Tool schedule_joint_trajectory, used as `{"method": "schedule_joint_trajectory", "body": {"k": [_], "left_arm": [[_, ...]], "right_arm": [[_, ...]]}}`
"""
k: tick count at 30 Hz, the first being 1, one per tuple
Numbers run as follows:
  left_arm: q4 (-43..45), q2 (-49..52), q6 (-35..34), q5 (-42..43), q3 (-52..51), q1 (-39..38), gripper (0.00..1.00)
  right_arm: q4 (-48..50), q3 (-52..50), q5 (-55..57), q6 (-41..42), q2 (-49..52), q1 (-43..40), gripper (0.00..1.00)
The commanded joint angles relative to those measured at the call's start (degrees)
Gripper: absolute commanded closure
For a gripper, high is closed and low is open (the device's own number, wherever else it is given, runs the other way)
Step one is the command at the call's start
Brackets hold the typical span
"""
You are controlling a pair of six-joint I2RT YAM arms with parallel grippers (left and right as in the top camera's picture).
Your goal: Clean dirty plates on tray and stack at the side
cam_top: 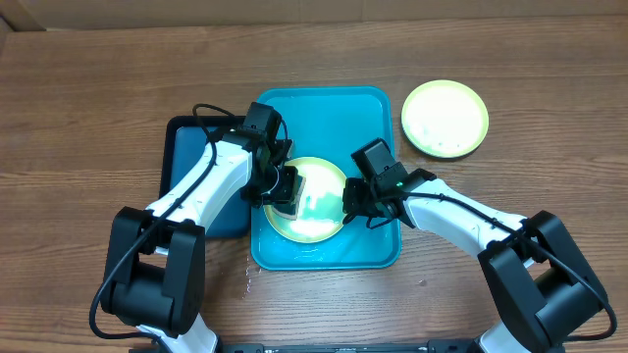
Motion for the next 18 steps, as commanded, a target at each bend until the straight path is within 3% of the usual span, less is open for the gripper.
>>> {"method": "schedule_joint_trajectory", "body": {"k": [1, 18], "left_arm": [[-0.74, 0.52, 1.2, -0.57, -0.13, -0.85, 0.68], [-0.52, 0.52, -0.02, -10.69, -0.55, -4.74, 0.68]], "right_arm": [[0.48, -0.09, -0.31, 0.0, 0.26, 0.33, 0.94], [0.44, -0.09, -0.31, 0.0, 0.26, 0.33, 0.94]]}}
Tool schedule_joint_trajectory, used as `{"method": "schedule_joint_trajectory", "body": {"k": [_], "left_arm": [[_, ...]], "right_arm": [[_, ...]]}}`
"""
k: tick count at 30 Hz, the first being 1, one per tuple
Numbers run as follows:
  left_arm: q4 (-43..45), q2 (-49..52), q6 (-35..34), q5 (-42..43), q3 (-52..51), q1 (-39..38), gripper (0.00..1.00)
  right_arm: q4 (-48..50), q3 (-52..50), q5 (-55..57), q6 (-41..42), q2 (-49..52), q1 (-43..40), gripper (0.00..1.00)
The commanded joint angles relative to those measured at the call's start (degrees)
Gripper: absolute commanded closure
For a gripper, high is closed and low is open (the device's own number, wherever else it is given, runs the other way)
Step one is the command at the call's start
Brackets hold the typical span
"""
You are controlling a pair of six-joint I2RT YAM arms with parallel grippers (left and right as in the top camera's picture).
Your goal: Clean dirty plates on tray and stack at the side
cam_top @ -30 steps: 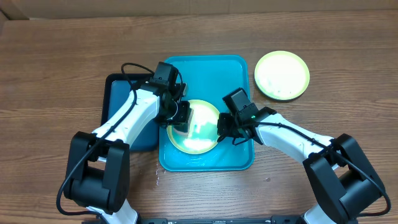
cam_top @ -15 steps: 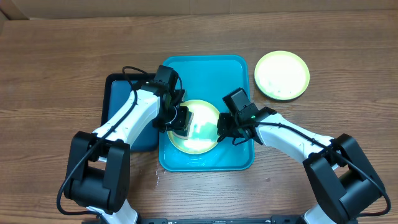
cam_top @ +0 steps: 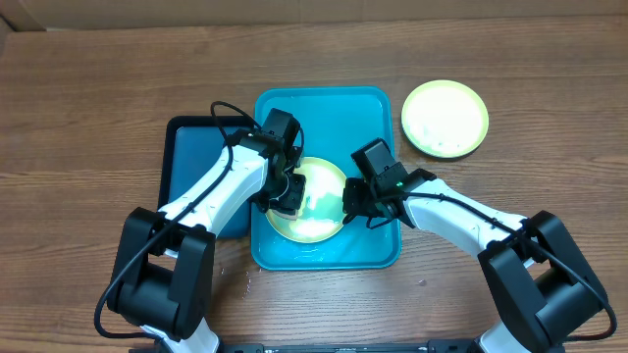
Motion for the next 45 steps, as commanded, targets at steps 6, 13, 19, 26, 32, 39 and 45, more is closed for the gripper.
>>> {"method": "schedule_joint_trajectory", "body": {"k": [6, 13, 19, 26, 32, 39, 45], "left_arm": [[2.23, 0.55, -1.36, -2.51, -2.64, -0.33, 0.79], [4.92, 0.55, -2.34, -2.95, -5.49, -0.37, 0.96], [10.01, 0.52, -2.36, -2.91, -5.49, -0.37, 0.96], [15.39, 0.52, -3.21, 0.2, -5.55, -0.42, 0.96], [15.43, -0.22, -3.17, 6.16, -3.06, -0.02, 0.96], [13.09, -0.33, -2.12, 6.19, 1.92, 0.11, 0.96], [3.98, -0.55, -1.05, 2.89, 8.66, 0.11, 0.96]], "right_arm": [[0.46, -0.09, -0.31, 0.04, 0.26, 0.33, 0.93], [0.48, -0.09, -0.31, 0.04, 0.26, 0.33, 0.93], [0.5, -0.09, -0.31, 0.04, 0.26, 0.33, 0.93], [0.46, -0.09, -0.31, 0.04, 0.26, 0.33, 0.93], [0.46, -0.09, -0.31, 0.04, 0.26, 0.33, 0.93], [0.37, -0.09, -0.31, 0.04, 0.26, 0.33, 0.93], [0.37, -0.09, -0.28, 0.04, 0.26, 0.33, 0.93]]}}
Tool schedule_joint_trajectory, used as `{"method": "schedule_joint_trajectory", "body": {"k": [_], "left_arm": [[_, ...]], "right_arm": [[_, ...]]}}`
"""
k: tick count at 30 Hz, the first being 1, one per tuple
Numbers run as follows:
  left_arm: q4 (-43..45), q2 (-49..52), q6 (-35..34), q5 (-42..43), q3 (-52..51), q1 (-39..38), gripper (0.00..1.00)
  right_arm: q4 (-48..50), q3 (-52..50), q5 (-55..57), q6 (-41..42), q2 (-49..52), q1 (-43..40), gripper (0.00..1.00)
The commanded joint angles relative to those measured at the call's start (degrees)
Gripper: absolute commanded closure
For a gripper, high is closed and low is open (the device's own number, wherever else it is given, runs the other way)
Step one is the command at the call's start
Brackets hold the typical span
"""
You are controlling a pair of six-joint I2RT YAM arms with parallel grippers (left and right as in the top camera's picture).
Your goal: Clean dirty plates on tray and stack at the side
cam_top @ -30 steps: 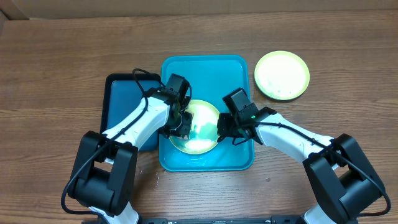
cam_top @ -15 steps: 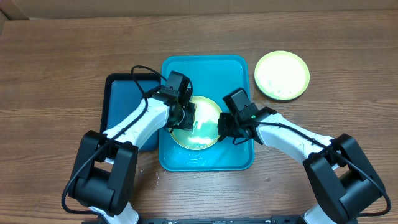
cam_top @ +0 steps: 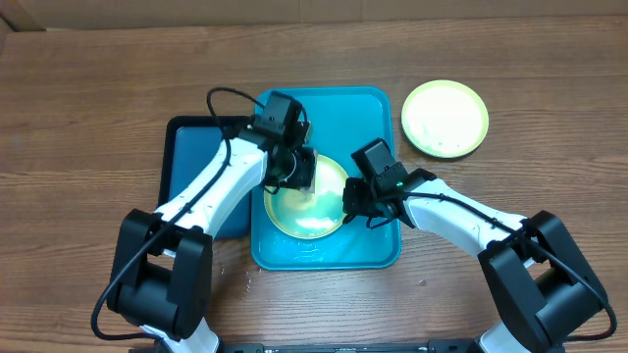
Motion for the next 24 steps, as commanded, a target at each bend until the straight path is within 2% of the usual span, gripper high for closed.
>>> {"method": "schedule_joint_trajectory", "body": {"k": [1, 7, 15, 24], "left_arm": [[-2.84, -0.52, 1.46, -2.16, 3.65, 0.07, 0.96], [-7.04, -0.39, 1.22, -7.61, 2.54, -0.04, 0.96], [-3.87, -0.39, -0.94, -10.16, -3.37, 0.0, 0.96], [-0.85, 2.58, -1.05, -7.34, -6.88, -0.04, 0.96]], "right_arm": [[0.33, -0.09, -0.35, 0.04, 0.26, 0.35, 0.93], [0.31, -0.09, -0.35, 0.04, 0.26, 0.35, 0.93], [0.33, -0.09, -0.35, 0.04, 0.26, 0.35, 0.93], [0.46, -0.09, -0.37, 0.04, 0.26, 0.35, 0.93]]}}
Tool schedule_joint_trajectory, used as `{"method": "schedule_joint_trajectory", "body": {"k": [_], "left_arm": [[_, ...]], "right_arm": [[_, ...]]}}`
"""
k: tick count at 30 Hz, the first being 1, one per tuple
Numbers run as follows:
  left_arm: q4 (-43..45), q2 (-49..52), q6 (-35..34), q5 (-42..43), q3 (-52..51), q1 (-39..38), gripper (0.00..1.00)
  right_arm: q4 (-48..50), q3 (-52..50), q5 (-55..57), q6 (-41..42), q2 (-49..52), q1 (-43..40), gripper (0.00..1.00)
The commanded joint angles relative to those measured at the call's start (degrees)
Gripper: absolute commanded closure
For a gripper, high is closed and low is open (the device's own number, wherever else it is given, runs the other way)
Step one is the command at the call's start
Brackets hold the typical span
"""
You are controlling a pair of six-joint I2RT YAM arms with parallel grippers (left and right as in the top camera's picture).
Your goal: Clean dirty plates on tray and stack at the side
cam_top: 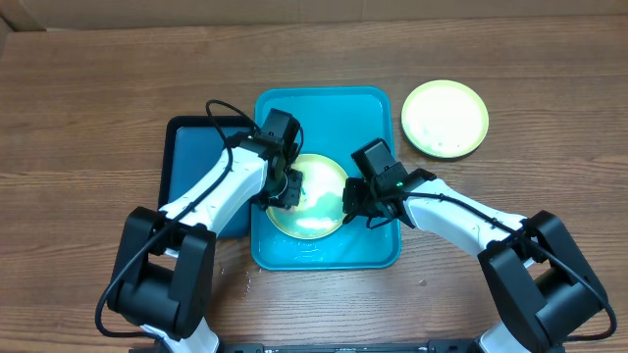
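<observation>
A lime-green plate (316, 204) lies in the teal tray (329, 113) at the table's middle. My left gripper (287, 192) is down on the plate's left part, shut on a dark sponge pressed against the plate. My right gripper (351, 206) sits at the plate's right rim and looks shut on it, though its fingertips are partly hidden under the wrist. A second lime-green plate (444, 119) rests on the bare table to the right of the tray's far corner.
A dark blue tray (196, 157) lies against the teal tray's left side, under my left arm. A small wet patch (247, 277) shows on the wooden table (88, 118) near the teal tray's front left corner.
My left gripper with the sponge has moved from the plate's far middle back toward me, to the plate's left part. The right gripper and both plates are where they were.
My left gripper held the sponge on the plate's left part at the first two moments. Then it was on the plate's far side, and now it is back at the left. My right gripper stayed at the plate's right rim throughout.
</observation>
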Motion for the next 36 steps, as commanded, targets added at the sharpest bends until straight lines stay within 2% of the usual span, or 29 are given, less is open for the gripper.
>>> {"method": "schedule_joint_trajectory", "body": {"k": [1, 8, 13, 16, 22, 28, 36], "left_arm": [[1.25, 2.97, -0.55, 2.34, -0.35, -0.02, 0.96], [2.32, 5.38, 5.01, 21.81, 0.37, 0.02, 0.96], [-0.44, 3.45, 5.09, 24.26, 6.01, 0.85, 0.96], [-2.62, 1.53, 5.55, 23.47, 9.84, 1.27, 0.96], [-6.19, 0.39, 5.46, 14.62, 13.11, 0.87, 0.96], [-6.25, 0.83, 2.43, 3.52, 8.76, -0.04, 0.96], [1.05, 1.18, -0.26, 1.25, -0.17, -0.04, 0.96]], "right_arm": [[0.46, -0.09, -0.31, -0.02, 0.26, 0.35, 0.93], [0.42, -0.09, -0.31, -0.02, 0.26, 0.35, 0.93], [0.42, -0.09, -0.31, -0.02, 0.26, 0.35, 0.93], [0.37, -0.09, -0.28, -0.02, 0.26, 0.35, 0.93], [0.37, -0.09, -0.28, -0.02, 0.26, 0.35, 0.93], [0.37, -0.09, -0.31, -0.02, 0.26, 0.35, 0.93], [0.42, -0.09, -0.31, -0.02, 0.26, 0.35, 0.93]]}}
